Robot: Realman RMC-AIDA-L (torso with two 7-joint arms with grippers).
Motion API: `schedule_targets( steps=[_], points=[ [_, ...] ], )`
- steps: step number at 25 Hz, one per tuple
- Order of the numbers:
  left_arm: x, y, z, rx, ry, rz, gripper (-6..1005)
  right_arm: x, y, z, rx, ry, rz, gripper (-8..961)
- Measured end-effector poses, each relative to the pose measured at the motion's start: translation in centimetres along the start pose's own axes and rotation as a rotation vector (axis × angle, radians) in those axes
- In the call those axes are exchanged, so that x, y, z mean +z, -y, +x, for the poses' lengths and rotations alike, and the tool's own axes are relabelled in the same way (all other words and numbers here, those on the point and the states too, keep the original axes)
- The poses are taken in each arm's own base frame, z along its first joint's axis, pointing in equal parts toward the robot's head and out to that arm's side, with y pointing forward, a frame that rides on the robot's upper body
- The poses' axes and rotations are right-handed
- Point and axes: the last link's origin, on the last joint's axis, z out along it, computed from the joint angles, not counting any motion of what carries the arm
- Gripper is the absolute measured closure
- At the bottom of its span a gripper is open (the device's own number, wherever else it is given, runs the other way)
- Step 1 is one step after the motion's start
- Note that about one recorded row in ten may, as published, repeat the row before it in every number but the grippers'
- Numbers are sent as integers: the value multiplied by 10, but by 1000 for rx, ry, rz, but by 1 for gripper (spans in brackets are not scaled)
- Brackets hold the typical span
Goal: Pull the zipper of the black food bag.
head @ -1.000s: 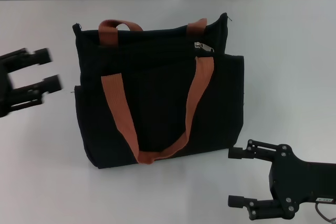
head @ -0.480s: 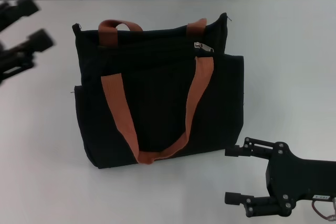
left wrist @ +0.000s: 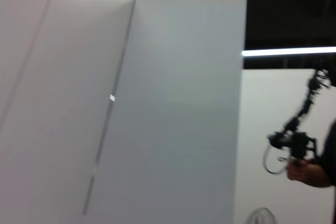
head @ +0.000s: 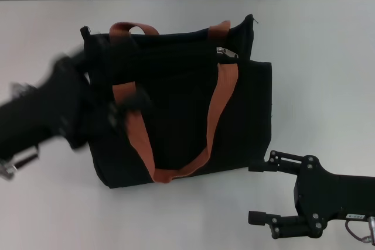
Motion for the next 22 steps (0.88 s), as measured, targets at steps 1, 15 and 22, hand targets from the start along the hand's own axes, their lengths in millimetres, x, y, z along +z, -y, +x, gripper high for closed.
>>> schedule_targets(
  steps=[1,15,22],
  points=[
    [5,-10,-12,-25,64,-78,171,0,0,0,5,0,0,134],
    [-58,-31,-59,-22,461,-11,172,2,-6,10,46,-40,-21,133],
    [-57,-33,-60,-46,484,-45,172,5,-7,11,58,-36,-23,133]
  ],
)
